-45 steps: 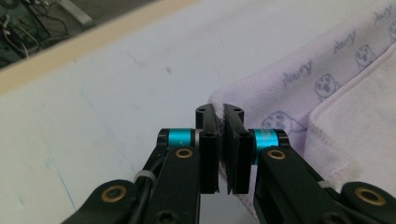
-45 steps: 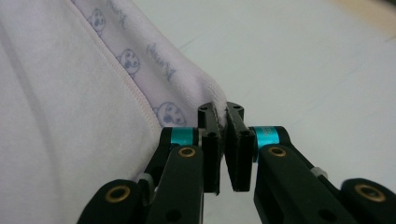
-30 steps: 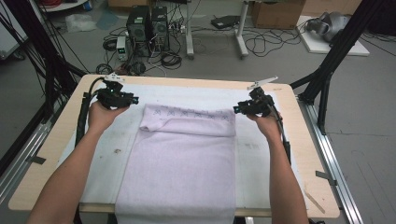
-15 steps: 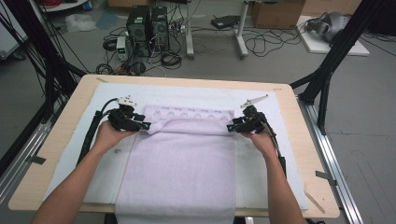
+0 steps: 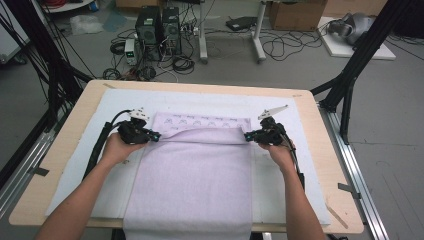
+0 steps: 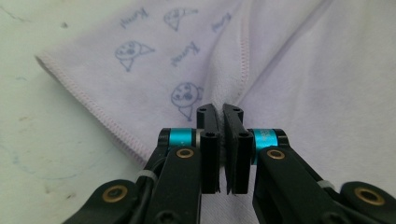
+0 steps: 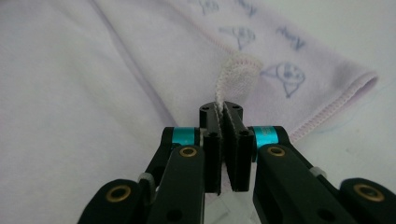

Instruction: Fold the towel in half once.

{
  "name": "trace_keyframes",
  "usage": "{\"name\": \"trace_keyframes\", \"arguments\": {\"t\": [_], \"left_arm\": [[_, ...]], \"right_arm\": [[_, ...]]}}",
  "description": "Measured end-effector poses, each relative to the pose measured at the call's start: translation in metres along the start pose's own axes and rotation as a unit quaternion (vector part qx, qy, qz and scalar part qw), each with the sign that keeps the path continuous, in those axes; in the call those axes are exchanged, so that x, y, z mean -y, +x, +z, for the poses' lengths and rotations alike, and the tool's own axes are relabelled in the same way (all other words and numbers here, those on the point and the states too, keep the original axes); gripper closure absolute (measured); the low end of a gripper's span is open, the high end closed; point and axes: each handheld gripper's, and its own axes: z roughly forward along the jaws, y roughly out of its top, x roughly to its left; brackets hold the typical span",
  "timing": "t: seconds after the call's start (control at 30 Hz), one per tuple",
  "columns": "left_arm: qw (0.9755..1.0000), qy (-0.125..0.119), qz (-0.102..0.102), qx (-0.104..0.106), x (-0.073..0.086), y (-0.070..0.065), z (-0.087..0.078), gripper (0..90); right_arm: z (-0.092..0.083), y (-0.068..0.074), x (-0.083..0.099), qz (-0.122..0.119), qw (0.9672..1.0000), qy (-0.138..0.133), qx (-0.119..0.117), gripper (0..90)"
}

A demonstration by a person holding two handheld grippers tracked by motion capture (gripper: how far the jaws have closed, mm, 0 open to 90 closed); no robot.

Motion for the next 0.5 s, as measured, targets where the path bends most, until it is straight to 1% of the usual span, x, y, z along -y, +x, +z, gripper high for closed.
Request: {"name": "trace_keyframes", "arguments": {"t": [0.03, 0.07, 0.1, 0.13, 0.17, 0.23, 0.27, 0.3, 0.33, 0.37, 0.4, 0.43, 0.47, 0.5], "left_arm": [[1.0, -0.009, -0.002, 0.0, 0.0, 0.0, -0.006, 85.6], [0.9997, -0.025, 0.0, 0.005, -0.001, -0.002, -0.02, 85.6], [0.9994, -0.035, 0.003, 0.006, -0.001, -0.006, -0.027, 85.6], [0.9994, -0.035, 0.003, 0.006, -0.001, -0.006, -0.027, 85.6], [0.9987, -0.048, 0.013, 0.008, 0.002, -0.014, -0.042, 85.6], [0.9984, -0.048, 0.028, 0.011, 0.009, -0.025, -0.055, 85.5], [0.9983, -0.046, 0.034, 0.012, 0.014, -0.03, -0.062, 85.5], [0.998, -0.048, 0.038, 0.015, 0.019, -0.037, -0.068, 85.5], [0.998, -0.048, 0.038, 0.015, 0.019, -0.037, -0.068, 85.5], [0.9973, -0.056, 0.043, 0.022, 0.033, -0.05, -0.081, 85.5], [0.997, -0.058, 0.046, 0.023, 0.04, -0.057, -0.087, 85.5], [0.9966, -0.062, 0.049, 0.025, 0.047, -0.065, -0.093, 85.5], [0.9966, -0.062, 0.049, 0.025, 0.047, -0.065, -0.093, 85.5], [0.9957, -0.062, 0.06, 0.032, 0.061, -0.082, -0.103, 85.5]], "right_arm": [[-0.005, 0.002, -0.001, -0.003, 1.0, -0.009, 0.0, 86.7], [-0.01, 0.004, -0.002, -0.007, 0.9998, -0.019, -0.003, 86.7], [-0.016, 0.008, -0.003, -0.009, 0.9996, -0.025, -0.007, 86.7], [-0.016, 0.008, -0.003, -0.009, 0.9996, -0.025, -0.007, 86.7], [-0.028, 0.017, -0.003, -0.023, 0.9991, -0.034, -0.013, 86.7], [-0.04, 0.031, 0.0, -0.041, 0.9982, -0.042, -0.016, 86.7], [-0.047, 0.038, 0.003, -0.048, 0.9973, -0.051, -0.02, 86.7], [-0.052, 0.046, 0.007, -0.054, 0.9966, -0.057, -0.026, 86.8], [-0.057, 0.054, 0.011, -0.063, 0.9957, -0.061, -0.03, 86.8], [-0.062, 0.065, 0.017, -0.07, 0.9951, -0.06, -0.035, 86.7], [-0.066, 0.075, 0.023, -0.081, 0.9939, -0.063, -0.041, 86.7], [-0.069, 0.086, 0.029, -0.089, 0.9932, -0.059, -0.047, 86.7], [-0.069, 0.086, 0.029, -0.089, 0.9932, -0.059, -0.047, 86.7], [-0.075, 0.107, 0.045, -0.1, 0.991, -0.062, -0.064, 86.7]]}}
